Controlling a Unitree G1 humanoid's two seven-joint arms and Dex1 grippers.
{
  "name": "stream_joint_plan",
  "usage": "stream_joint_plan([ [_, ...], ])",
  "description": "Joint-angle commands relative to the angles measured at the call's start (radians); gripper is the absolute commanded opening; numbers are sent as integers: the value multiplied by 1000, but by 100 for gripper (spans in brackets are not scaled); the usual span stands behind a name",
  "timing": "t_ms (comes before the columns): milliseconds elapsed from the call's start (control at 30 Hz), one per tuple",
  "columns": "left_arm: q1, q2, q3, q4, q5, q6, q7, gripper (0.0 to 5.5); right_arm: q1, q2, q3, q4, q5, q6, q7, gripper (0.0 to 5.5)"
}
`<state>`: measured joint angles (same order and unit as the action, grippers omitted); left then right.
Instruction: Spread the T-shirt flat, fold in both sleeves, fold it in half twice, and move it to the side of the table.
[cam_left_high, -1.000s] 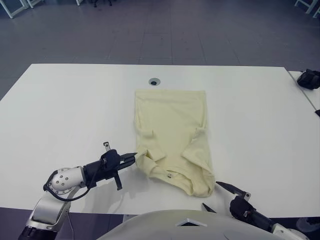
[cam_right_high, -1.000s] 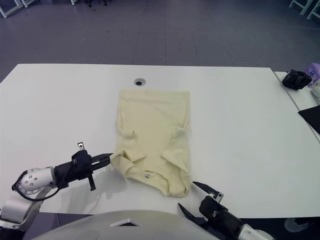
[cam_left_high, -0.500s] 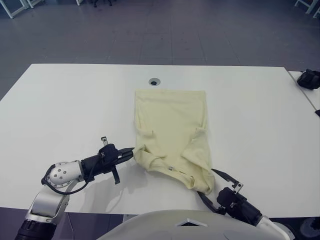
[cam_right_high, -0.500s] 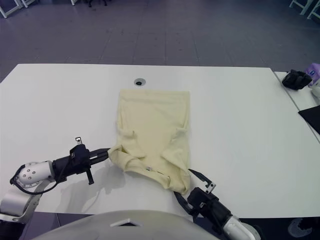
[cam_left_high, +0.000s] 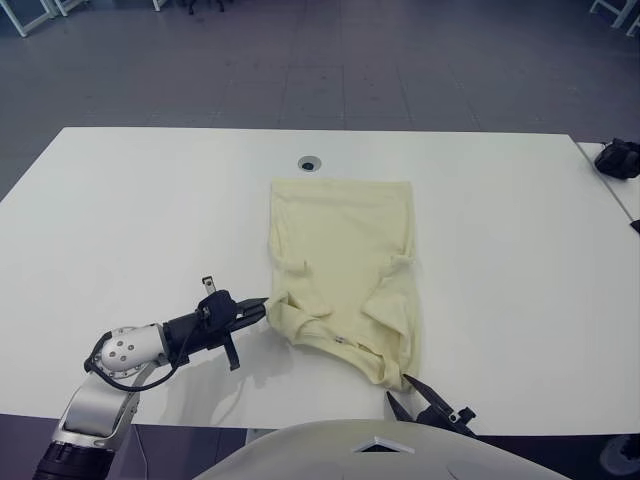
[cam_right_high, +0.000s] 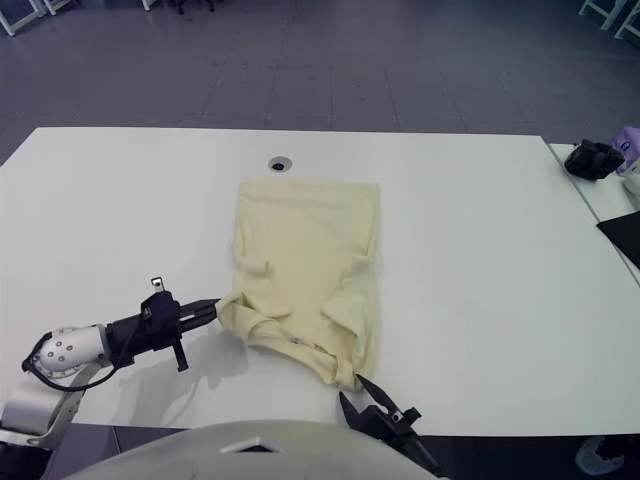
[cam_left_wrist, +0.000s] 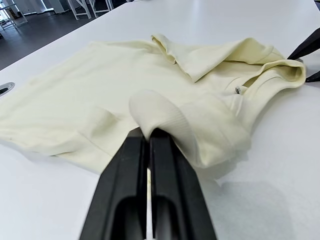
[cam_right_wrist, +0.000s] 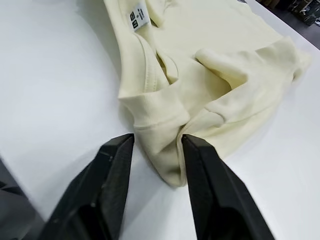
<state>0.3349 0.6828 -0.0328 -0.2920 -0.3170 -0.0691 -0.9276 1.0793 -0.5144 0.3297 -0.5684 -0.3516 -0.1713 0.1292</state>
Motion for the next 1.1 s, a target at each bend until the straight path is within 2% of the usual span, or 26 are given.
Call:
stream_joint_plan([
  [33,6,-2,4,-4,11,-5,3,0,76,-12,6,155,-121,46,-52,166],
  [300,14,-10,1,-9,15,-5,10,0,135,-12,25,182,-178,-34,-152,272],
  [367,15,-12,0,-10,17,-4,13,0,106,-37,-10,185,-133,-29,-125,297],
  [900,25,-16,3,-20,21,2,19,0,96,-43,-82,185,-58,-11,-59,14],
  [1100,8,-12,0,-14,17,9,10,0,125,-28,-98,175,-58,-32,-65,3],
])
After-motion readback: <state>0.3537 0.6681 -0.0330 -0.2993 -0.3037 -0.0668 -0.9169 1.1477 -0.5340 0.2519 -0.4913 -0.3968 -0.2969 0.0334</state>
